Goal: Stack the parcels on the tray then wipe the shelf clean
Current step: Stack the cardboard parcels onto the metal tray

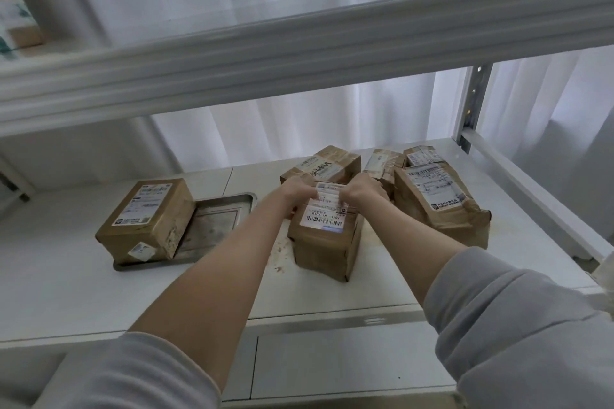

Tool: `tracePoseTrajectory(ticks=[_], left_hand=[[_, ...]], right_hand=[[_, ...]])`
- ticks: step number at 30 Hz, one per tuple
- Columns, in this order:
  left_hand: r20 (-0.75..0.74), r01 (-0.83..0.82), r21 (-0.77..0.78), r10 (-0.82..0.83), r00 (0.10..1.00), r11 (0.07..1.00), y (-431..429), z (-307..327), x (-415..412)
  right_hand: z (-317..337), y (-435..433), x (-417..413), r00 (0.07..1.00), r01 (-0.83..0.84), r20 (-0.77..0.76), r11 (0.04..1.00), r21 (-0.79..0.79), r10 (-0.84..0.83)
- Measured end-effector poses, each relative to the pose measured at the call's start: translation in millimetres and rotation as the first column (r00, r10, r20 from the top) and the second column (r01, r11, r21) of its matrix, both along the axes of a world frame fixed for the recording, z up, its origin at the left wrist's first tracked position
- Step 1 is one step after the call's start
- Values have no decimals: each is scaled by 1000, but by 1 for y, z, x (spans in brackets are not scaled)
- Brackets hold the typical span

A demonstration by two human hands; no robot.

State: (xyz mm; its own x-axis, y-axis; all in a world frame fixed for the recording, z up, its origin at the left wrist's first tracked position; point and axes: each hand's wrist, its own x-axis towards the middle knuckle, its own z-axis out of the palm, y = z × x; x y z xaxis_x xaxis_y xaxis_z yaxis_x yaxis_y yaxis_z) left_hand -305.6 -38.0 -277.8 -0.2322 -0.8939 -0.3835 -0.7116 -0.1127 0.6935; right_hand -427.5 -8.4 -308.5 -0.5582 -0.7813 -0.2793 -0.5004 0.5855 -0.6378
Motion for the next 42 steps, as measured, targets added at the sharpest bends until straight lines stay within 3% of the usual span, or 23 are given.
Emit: tracePoseTrajectory(ticks=[5, 9, 16, 18, 22, 26, 30, 35, 38, 42], left_hand=[[6, -112, -25, 112, 994, 993, -3, 1, 38], [8, -137, -19, 137, 990, 990, -7, 3, 63], [97, 155, 62, -161, 982, 986, 4, 5, 66], [167, 214, 87, -226, 960, 973, 3, -1, 65], [406, 104, 25, -106, 908, 994, -2, -10, 67], [452, 67, 42, -78, 889, 997, -8, -21, 63], [388, 43, 28, -50, 920, 999, -8, -24, 61], [189, -76, 40, 67, 980, 996, -19, -25, 74], [-39, -177, 46, 178, 983, 983, -32, -21, 84], [-277, -278, 72, 287, 917, 958, -49, -16, 98]], right_hand=[[3, -6, 31, 989, -55, 129, 991, -119, 70], [-3, -19, 52, 958, 8, 282, 981, -193, 47], [-4, -29, 72, 937, 24, 347, 988, -152, 30], [-3, -32, 75, 937, 43, 349, 984, -172, 20], [-3, -34, 77, 940, 51, 342, 981, -187, 16], [-4, -33, 77, 952, 32, 305, 978, -207, 33], [-5, -31, 75, 941, 61, 339, 977, -205, 12], [-3, -35, 72, 942, 82, 335, 964, -254, 8], [-2, -37, 74, 962, 84, 274, 961, -263, -9], [0, -39, 77, 957, 116, 288, 961, -251, -40]])
